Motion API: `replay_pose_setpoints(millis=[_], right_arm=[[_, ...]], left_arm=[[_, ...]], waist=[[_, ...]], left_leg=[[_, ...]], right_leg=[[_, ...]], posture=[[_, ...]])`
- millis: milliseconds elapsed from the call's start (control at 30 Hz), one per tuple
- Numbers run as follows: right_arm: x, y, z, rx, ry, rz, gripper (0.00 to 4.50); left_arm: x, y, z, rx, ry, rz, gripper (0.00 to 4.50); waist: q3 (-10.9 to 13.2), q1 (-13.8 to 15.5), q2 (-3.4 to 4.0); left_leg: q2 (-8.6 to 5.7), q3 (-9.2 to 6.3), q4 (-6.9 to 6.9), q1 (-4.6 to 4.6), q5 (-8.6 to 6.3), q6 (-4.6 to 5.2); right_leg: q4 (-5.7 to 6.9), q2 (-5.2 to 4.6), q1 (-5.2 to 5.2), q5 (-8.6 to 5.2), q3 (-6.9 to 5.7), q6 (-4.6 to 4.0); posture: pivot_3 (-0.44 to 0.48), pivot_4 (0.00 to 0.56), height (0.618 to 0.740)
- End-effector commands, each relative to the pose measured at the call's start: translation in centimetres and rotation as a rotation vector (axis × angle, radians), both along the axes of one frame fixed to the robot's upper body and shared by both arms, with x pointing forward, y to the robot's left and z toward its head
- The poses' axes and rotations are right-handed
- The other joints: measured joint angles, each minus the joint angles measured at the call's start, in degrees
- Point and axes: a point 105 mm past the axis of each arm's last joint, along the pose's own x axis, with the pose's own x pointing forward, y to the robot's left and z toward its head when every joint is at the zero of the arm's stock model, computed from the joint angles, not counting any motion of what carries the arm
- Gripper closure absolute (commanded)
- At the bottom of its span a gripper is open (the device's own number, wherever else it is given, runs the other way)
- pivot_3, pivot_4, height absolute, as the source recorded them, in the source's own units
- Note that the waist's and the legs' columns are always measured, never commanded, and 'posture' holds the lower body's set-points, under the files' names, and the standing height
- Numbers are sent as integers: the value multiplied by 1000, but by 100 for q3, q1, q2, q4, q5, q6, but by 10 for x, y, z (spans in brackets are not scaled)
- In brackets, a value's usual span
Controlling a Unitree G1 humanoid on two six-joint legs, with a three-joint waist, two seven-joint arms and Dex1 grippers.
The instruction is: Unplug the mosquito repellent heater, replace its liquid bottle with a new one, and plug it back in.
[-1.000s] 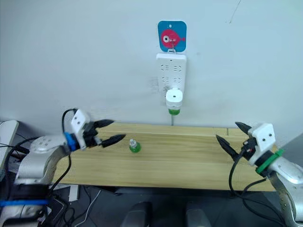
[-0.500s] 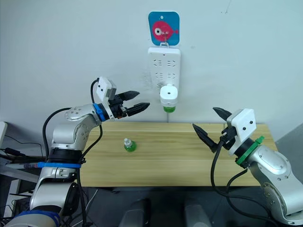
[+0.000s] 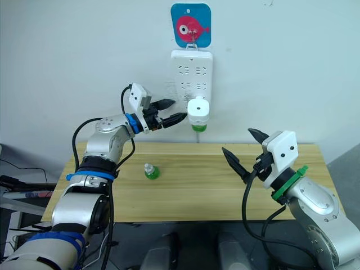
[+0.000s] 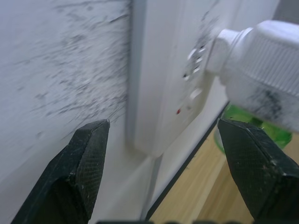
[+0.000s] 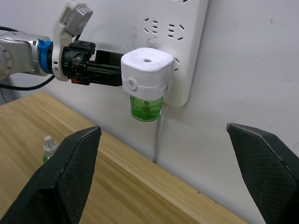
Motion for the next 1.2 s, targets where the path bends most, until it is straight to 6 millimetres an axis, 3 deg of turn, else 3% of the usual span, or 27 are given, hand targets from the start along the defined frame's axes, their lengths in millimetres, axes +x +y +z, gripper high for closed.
replay_pose_setpoints(millis=[33, 400, 500, 733, 933, 1200], right_arm=[[-9, 5, 8, 12, -40, 13, 0], [-10, 7, 6, 15, -32, 10, 0], [-8, 10, 7, 25, -39, 10, 0], [17, 18, 8, 48, -46, -85, 0], [49, 40, 14, 71, -57, -147, 0], [74, 66, 19, 61, -49, -132, 0]], left_arm=[[0, -8, 19, -1, -68, -37, 570], [-2, -24, 33, -4, -84, -143, 570], [-4, -22, 34, -3, -74, -161, 1072], [-5, -20, 32, 16, -62, -171, 3211], [-6, -18, 29, 26, -56, -167, 3211], [-7, -20, 29, 27, -56, -171, 3211]], waist=[[0, -19, 0], [3, -66, -5], [3, -123, -5], [3, -182, -4], [3, -203, -4], [3, -218, -4]], left_leg=[[0, 1, 1, 0, 0, 0], [-5, 0, 5, -1, 1, 0], [-5, 2, 4, -1, 1, 0], [2, 0, 2, 1, 1, 0], [2, 1, 4, 1, 1, -1], [1, 0, 2, -1, 1, 0]], right_leg=[[0, 0, 0, 0, 1, 0], [-2, -1, 1, 6, 3, 12], [-3, -2, 1, 6, 5, 12], [1, 4, -1, 6, 4, 12], [2, 3, -3, 7, 7, 12], [1, 1, -5, 7, 4, 10]], posture=[[-161, 262, 740], [-177, 261, 740], [-174, 260, 740], [-167, 254, 740], [-161, 257, 740], [-154, 253, 740]])
